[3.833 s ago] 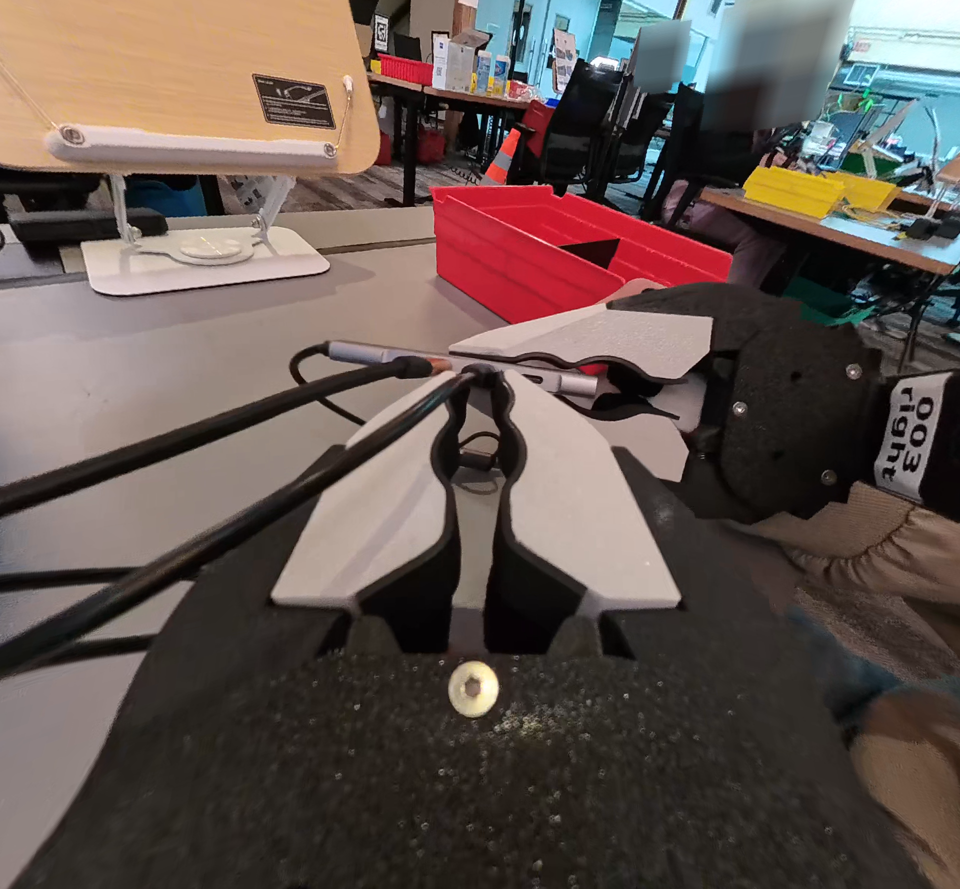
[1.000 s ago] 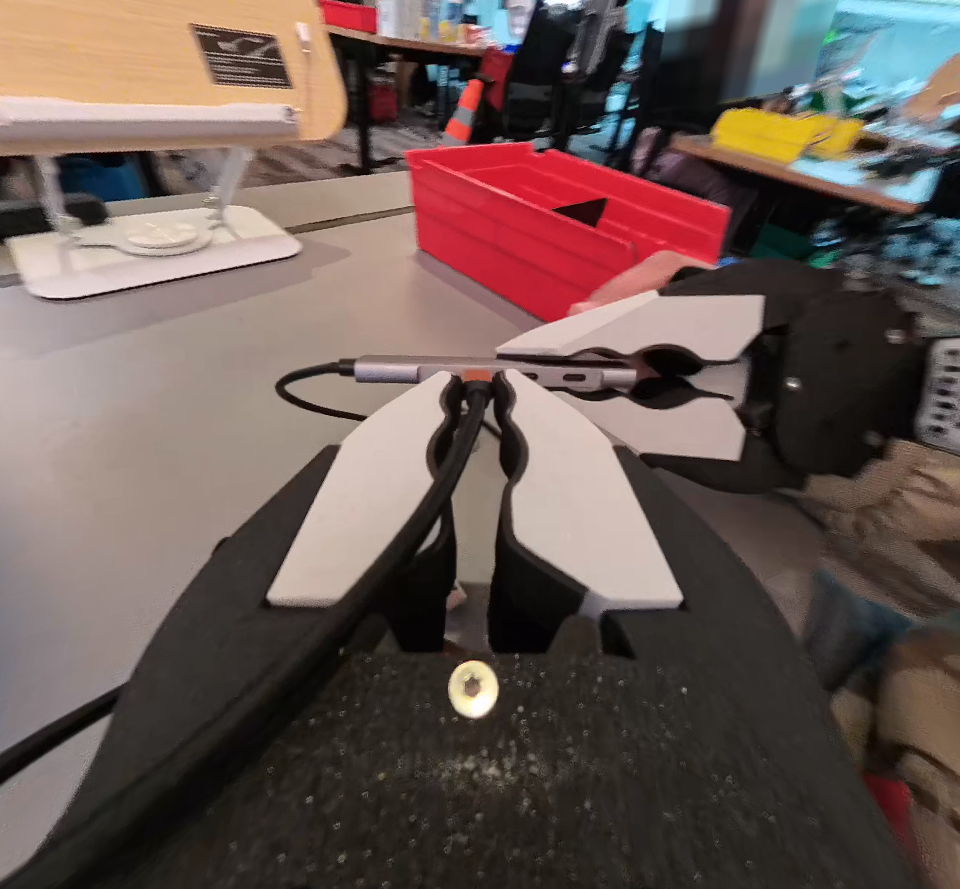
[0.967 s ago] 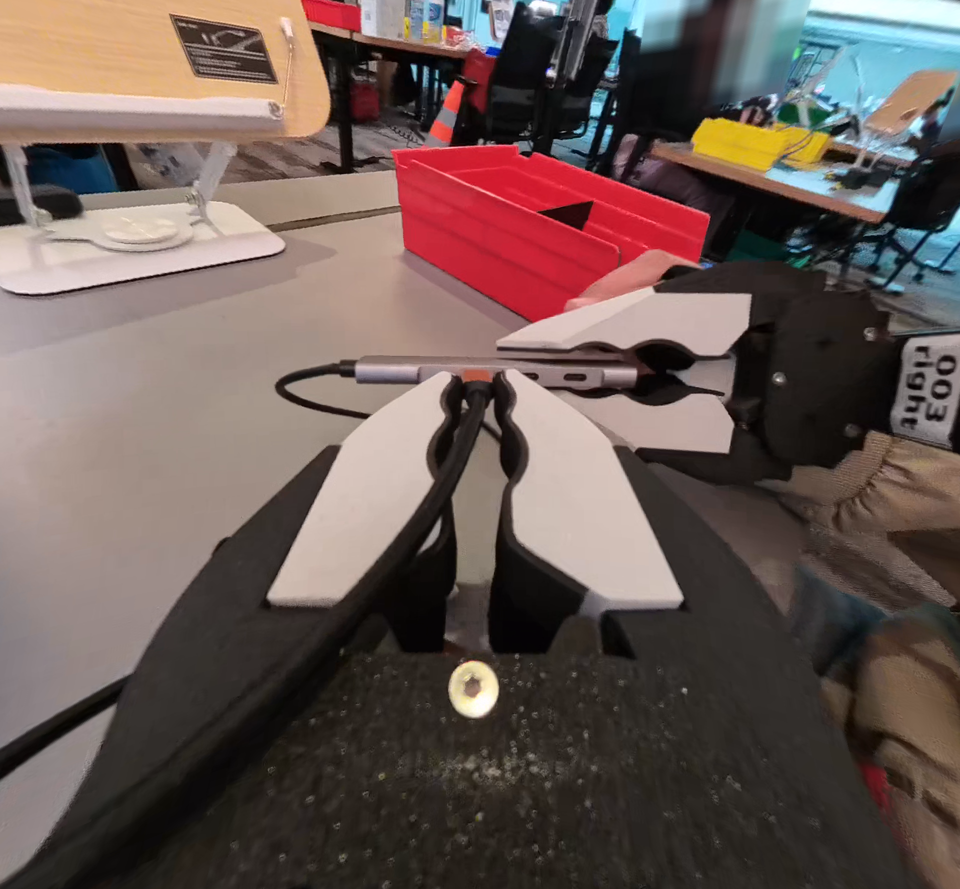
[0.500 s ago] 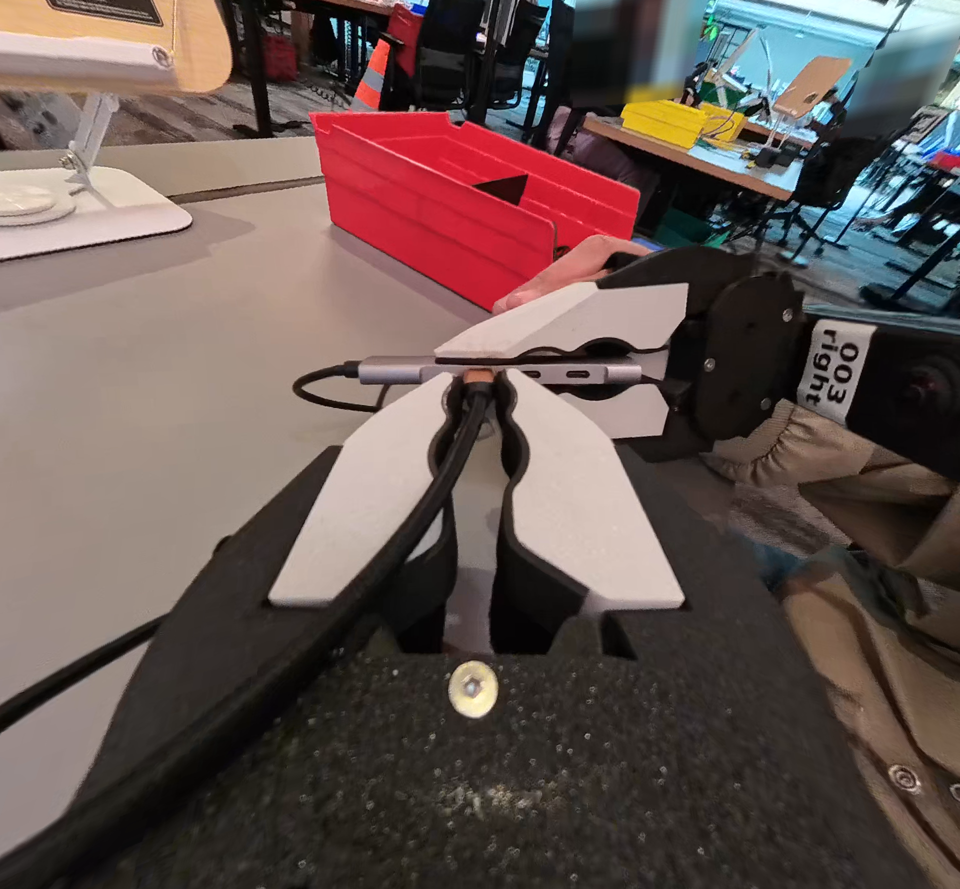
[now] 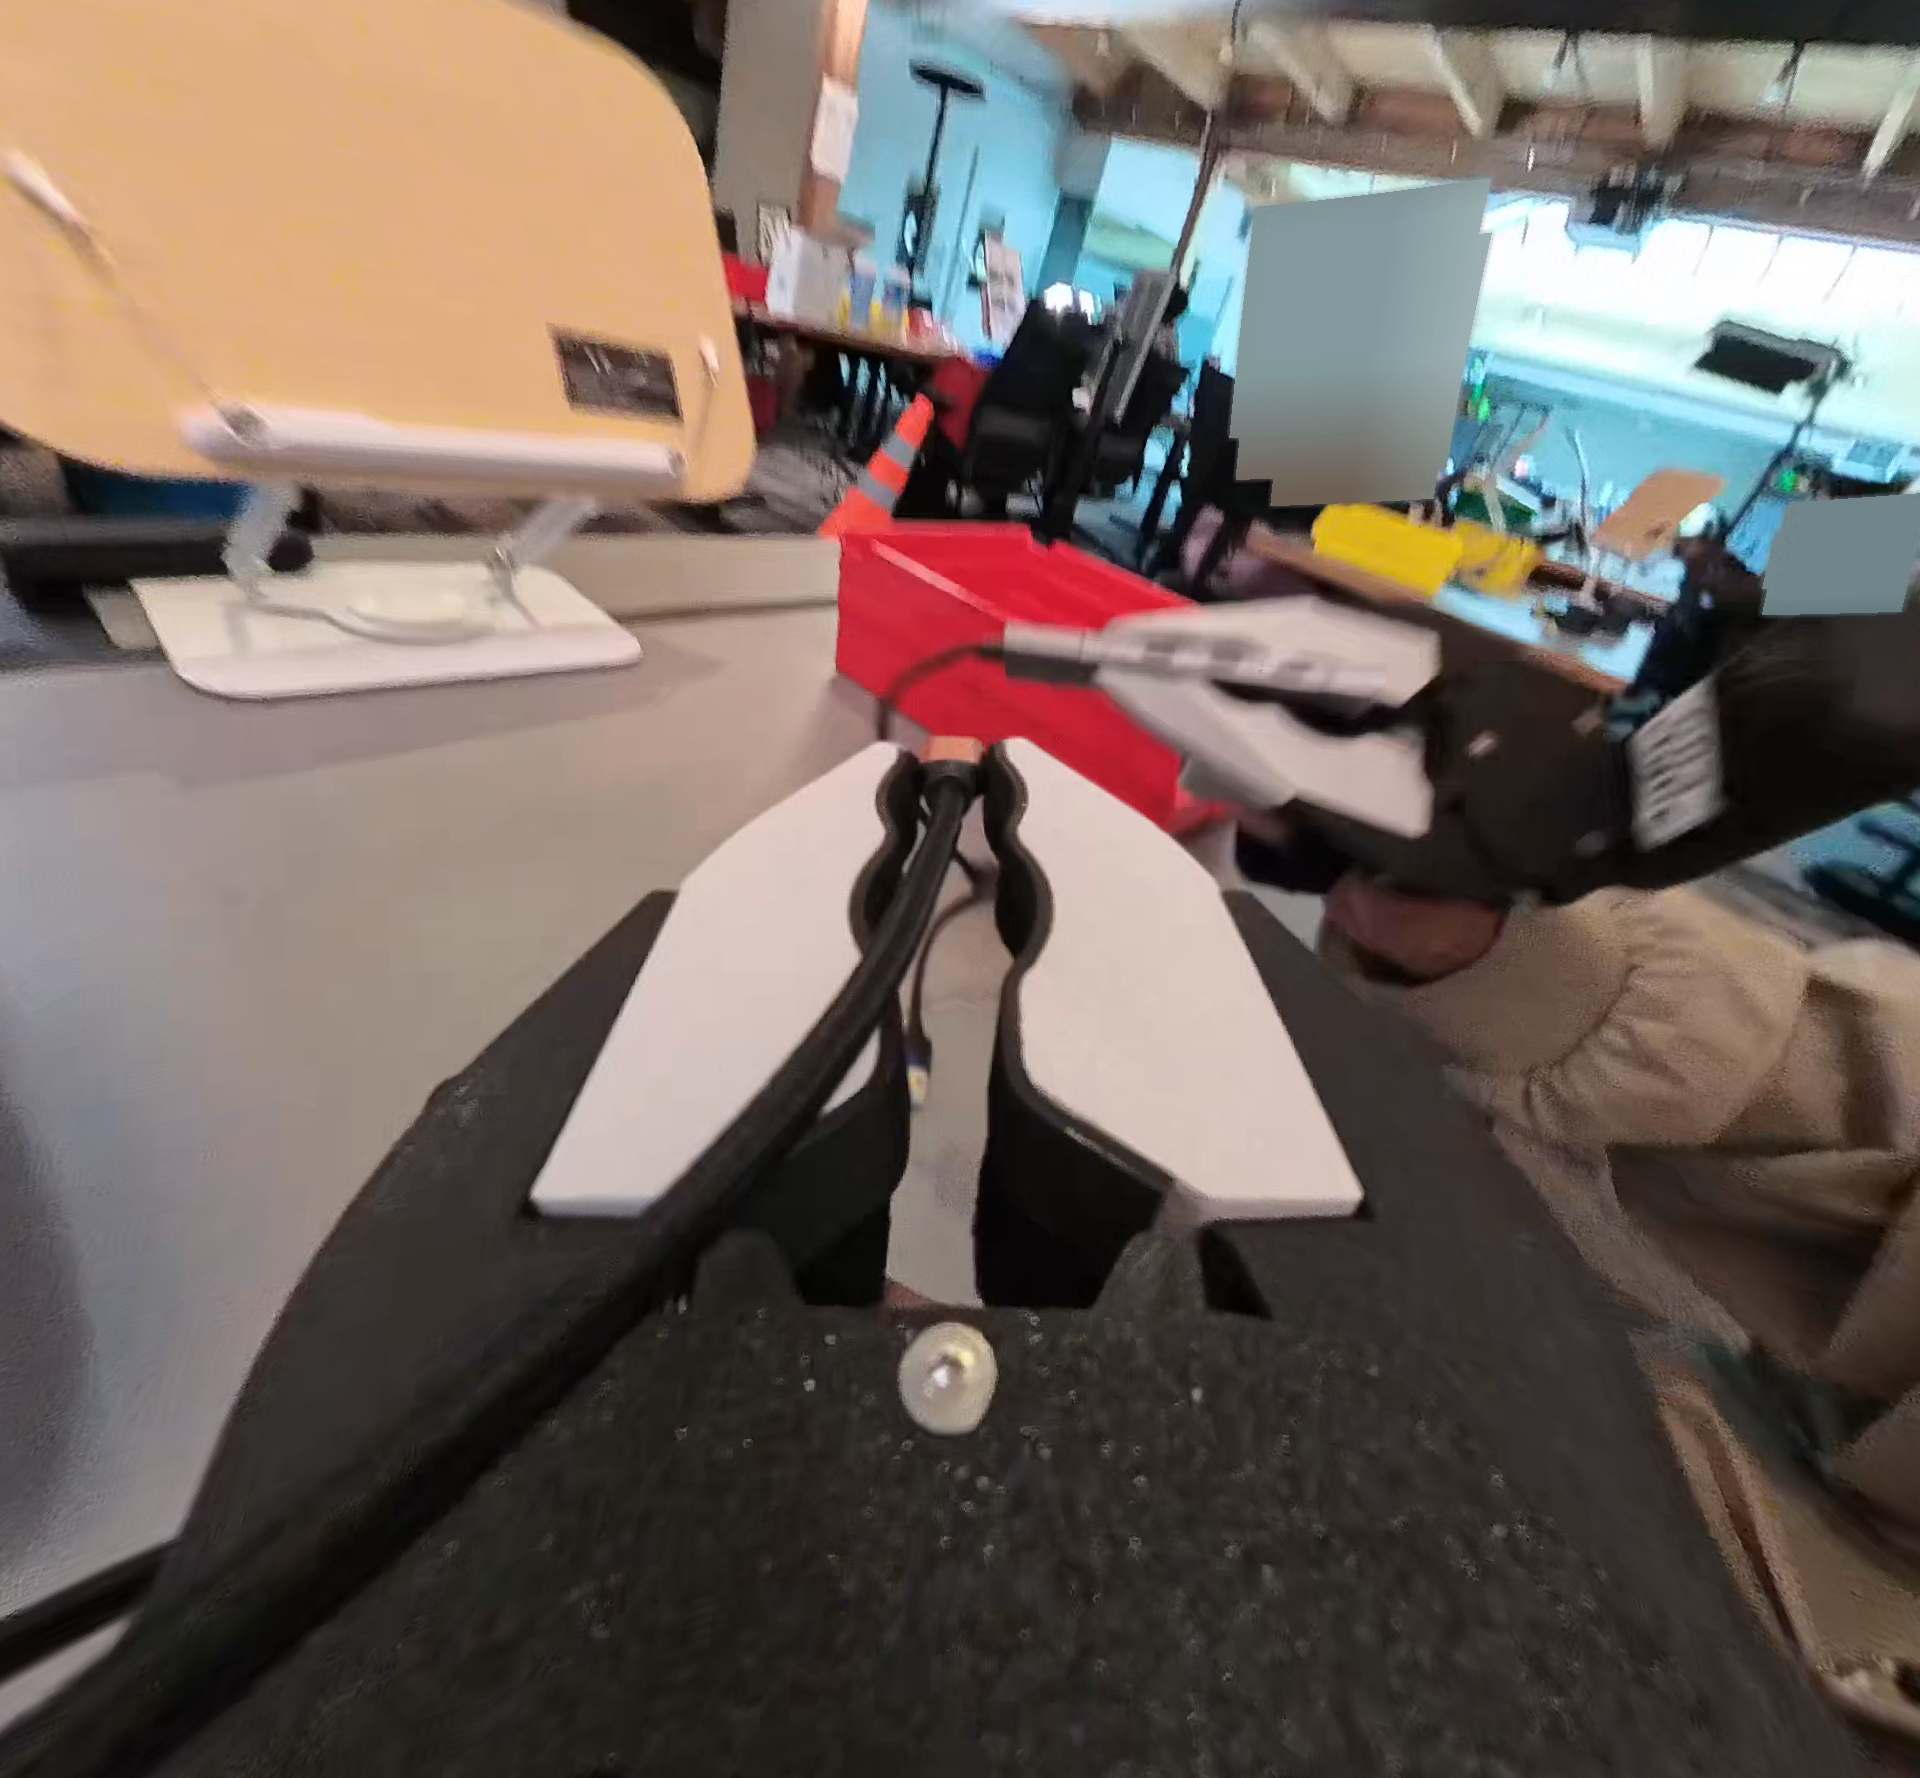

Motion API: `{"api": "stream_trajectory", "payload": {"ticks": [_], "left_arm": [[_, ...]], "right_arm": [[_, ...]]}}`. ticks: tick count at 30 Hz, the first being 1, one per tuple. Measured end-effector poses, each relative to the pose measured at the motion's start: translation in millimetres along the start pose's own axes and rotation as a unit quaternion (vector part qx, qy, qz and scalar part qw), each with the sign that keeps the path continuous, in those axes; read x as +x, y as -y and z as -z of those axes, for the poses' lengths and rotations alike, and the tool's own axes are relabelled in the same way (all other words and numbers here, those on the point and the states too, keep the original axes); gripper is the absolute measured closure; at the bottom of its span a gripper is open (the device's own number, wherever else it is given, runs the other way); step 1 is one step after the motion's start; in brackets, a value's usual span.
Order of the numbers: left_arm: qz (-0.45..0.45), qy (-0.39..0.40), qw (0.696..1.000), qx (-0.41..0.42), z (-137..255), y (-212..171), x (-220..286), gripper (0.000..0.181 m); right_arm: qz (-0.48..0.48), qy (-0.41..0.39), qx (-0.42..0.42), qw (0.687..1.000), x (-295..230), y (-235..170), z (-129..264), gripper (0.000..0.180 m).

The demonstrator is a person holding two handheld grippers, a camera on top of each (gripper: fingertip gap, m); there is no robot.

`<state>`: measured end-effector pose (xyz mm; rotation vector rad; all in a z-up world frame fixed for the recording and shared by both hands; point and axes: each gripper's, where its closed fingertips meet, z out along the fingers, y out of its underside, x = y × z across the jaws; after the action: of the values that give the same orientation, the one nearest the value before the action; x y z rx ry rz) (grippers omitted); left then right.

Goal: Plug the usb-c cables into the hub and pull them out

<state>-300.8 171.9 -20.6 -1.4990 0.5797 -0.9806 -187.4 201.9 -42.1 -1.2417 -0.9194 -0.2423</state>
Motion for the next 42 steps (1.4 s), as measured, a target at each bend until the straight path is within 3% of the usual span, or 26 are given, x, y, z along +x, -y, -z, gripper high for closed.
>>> {"api": "stream_trajectory", "payload": {"ticks": [1, 2, 3, 5, 9, 12, 16, 18, 21, 26, 32, 34, 38, 42], "left_arm": [[0.002, -0.008, 1.000, -0.026, -7.3, -15.8, 4.7, 0.169], [0.008, -0.023, 0.998, -0.053, -15.4, -32.5, 13.2, 0.168], [0.019, -0.041, 0.996, -0.076, -21.3, -46.1, 22.6, 0.168], [0.032, -0.064, 0.993, -0.098, -25.0, -60.3, 35.4, 0.168], [-0.033, -0.057, 0.990, -0.124, -24.6, -70.8, 32.8, 0.168], [-0.001, -0.063, 0.990, -0.125, -26.6, -73.6, 30.6, 0.168], [0.024, -0.068, 0.989, -0.131, -29.0, -76.7, 31.7, 0.168], [0.005, -0.072, 0.988, -0.139, -29.9, -78.1, 34.9, 0.168], [-0.036, -0.072, 0.985, -0.153, -31.2, -84.0, 40.2, 0.168], [-0.039, -0.082, 0.983, -0.160, -33.9, -88.7, 47.0, 0.168], [-0.023, -0.076, 0.984, -0.158, -32.8, -88.0, 38.2, 0.168], [-0.018, -0.077, 0.984, -0.159, -32.8, -88.1, 37.7, 0.168], [-0.026, -0.072, 0.981, -0.177, -31.6, -93.5, 36.4, 0.168], [-0.025, -0.076, 0.980, -0.183, -30.3, -96.0, 37.2, 0.168]], "right_arm": [[-0.027, 0.012, 0.033, 0.999, -4.3, 28.0, 2.5, 0.171], [0.015, 0.023, 0.036, 0.999, -16.3, 38.5, 2.8, 0.171], [0.055, 0.028, 0.022, 0.998, -23.5, 34.4, 2.7, 0.171], [0.011, 0.041, 0.010, 0.999, -6.9, 20.9, 6.1, 0.171], [-0.168, 0.010, 0.025, 0.985, 116.2, 15.0, 26.0, 0.171], [-0.272, -0.021, 0.035, 0.962, 211.0, -0.2, 41.5, 0.171], [-0.404, -0.056, 0.035, 0.913, 299.8, -58.9, 40.8, 0.172], [-0.450, -0.062, 0.003, 0.891, 317.7, -107.6, 28.8, 0.172], [-0.472, -0.082, -0.057, 0.876, 321.4, -179.6, 4.6, 0.172], [-0.500, 0.008, -0.217, 0.838, 252.8, -261.8, -37.0, 0.171], [-0.468, 0.106, -0.465, 0.744, 176.4, -320.5, -29.0, 0.169], [-0.444, 0.110, -0.514, 0.726, 164.6, -338.3, -23.8, 0.166], [-0.426, 0.106, -0.526, 0.729, 160.1, -339.6, -24.2, 0.140], [-0.410, 0.043, -0.463, 0.785, 193.7, -295.0, -21.1, 0.125]]}}
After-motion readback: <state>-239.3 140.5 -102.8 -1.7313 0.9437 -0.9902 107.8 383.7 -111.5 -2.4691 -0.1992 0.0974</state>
